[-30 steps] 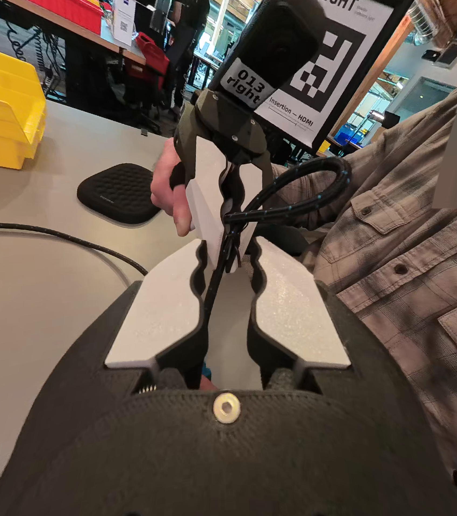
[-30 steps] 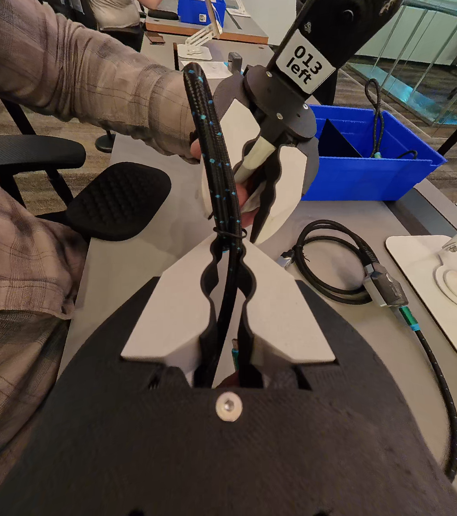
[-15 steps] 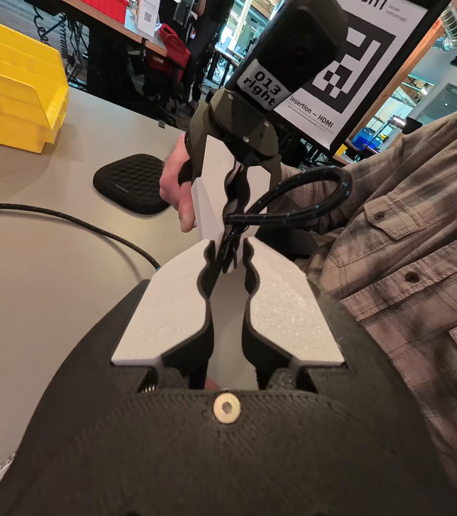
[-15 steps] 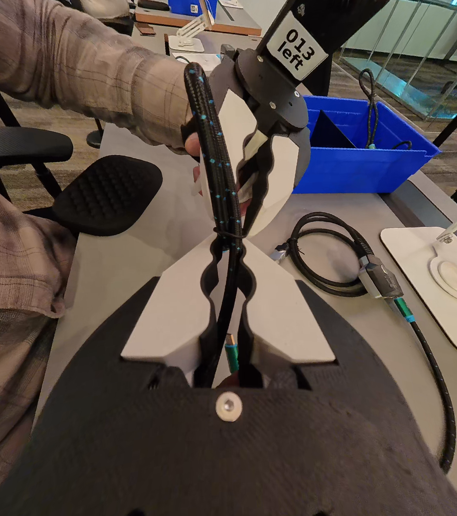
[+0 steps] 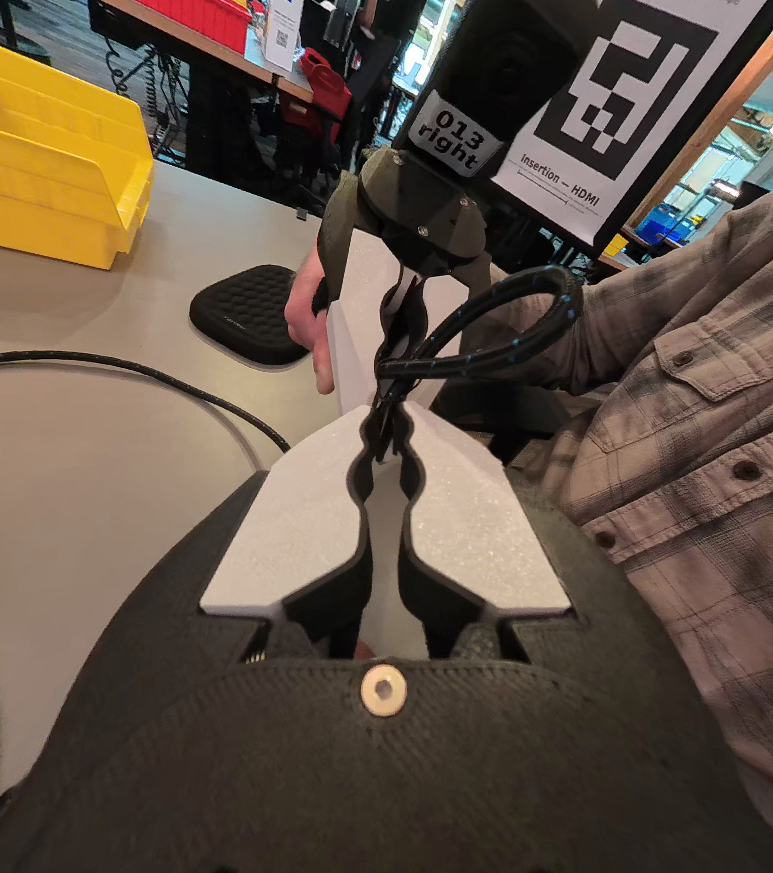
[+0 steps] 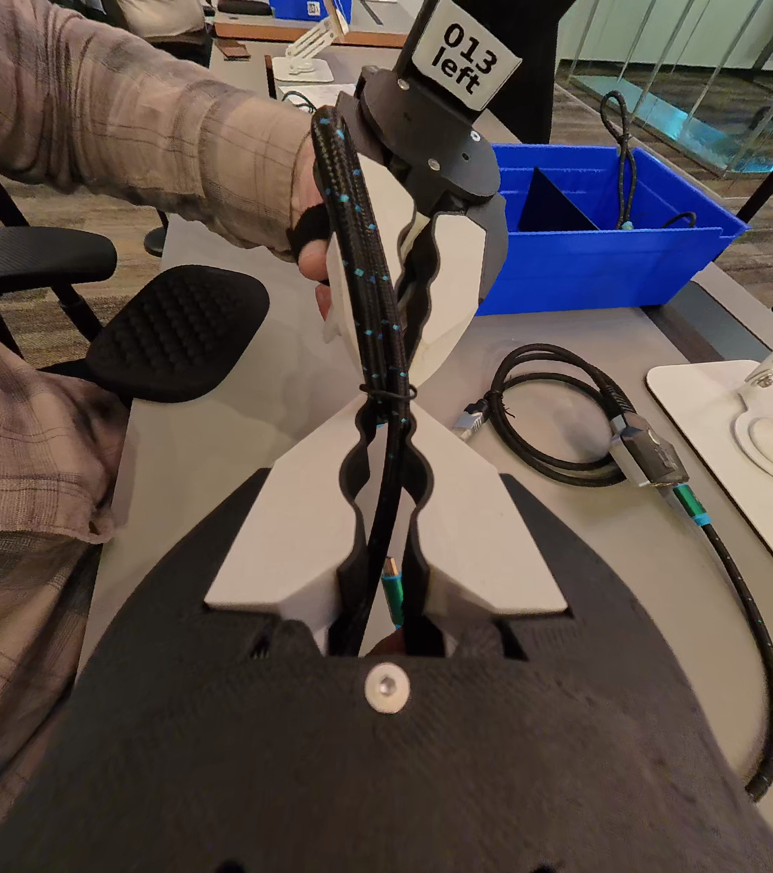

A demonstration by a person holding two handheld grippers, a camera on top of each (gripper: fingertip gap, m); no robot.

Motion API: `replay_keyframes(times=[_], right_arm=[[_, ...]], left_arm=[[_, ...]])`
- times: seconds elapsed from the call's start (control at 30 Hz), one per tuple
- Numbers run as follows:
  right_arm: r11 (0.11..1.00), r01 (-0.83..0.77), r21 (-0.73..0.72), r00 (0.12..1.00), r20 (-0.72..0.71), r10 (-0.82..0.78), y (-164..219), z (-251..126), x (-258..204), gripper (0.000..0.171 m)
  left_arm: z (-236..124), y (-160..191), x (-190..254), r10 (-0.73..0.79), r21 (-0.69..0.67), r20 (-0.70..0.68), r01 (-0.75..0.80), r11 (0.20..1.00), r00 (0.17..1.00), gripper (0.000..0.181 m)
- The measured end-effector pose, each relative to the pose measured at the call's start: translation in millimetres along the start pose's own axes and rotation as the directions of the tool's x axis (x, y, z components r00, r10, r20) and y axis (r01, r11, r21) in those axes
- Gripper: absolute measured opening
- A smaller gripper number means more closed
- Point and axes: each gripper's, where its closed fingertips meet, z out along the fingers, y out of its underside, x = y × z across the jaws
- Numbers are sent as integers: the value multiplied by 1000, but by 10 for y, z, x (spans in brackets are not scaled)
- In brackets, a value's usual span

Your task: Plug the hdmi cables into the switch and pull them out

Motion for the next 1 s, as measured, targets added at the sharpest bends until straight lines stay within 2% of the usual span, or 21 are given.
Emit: replay_keyframes(times=[0.17, 0.3, 0.47, 0.53, 0.6, 0.7, 0.8, 0.9, 1.0], right_arm=[[1000, -7, 1, 1000, -13, 7, -5, 0, 21, 4], [998, -60, 24, 998, -10, 60, -22, -34, 58, 4], [989, -139, 54, 990, 16, 138, -57, -50, 69, 4], [978, -194, 76, 981, 39, 191, -86, -55, 67, 4], [959, -262, 106, 964, 80, 255, -125, -53, 50, 4], [888, -413, 204, 904, 214, 371, -282, -78, -20, 4], [811, -518, 272, 844, 320, 431, -404, -101, -87, 4], [760, -583, 287, 793, 404, 456, -457, -113, -177, 4], [752, -596, 279, 776, 439, 452, -456, -85, -244, 4]], left_arm=[[12, 12, 15, 33, -10, 12, -33, 999, 999, 3], [18, -52, -30, 174, -23, 153, -173, 985, 973, 2], [-17, -144, -116, 439, -179, 368, -400, 899, 820, 1], [-50, -202, -145, 570, -280, 443, -497, 821, 692, 1], [-78, -247, -162, 725, -424, 481, -593, 685, 493, 1], [-122, -381, -124, 878, -620, 468, -671, 407, 100, 1], [-175, -533, -11, 888, -777, 337, -624, 75, -312, 1], [-195, -536, 51, 822, -816, 188, -551, -174, -537, 1], [-204, -492, 86, 787, -805, 115, -521, -283, -606, 1]])
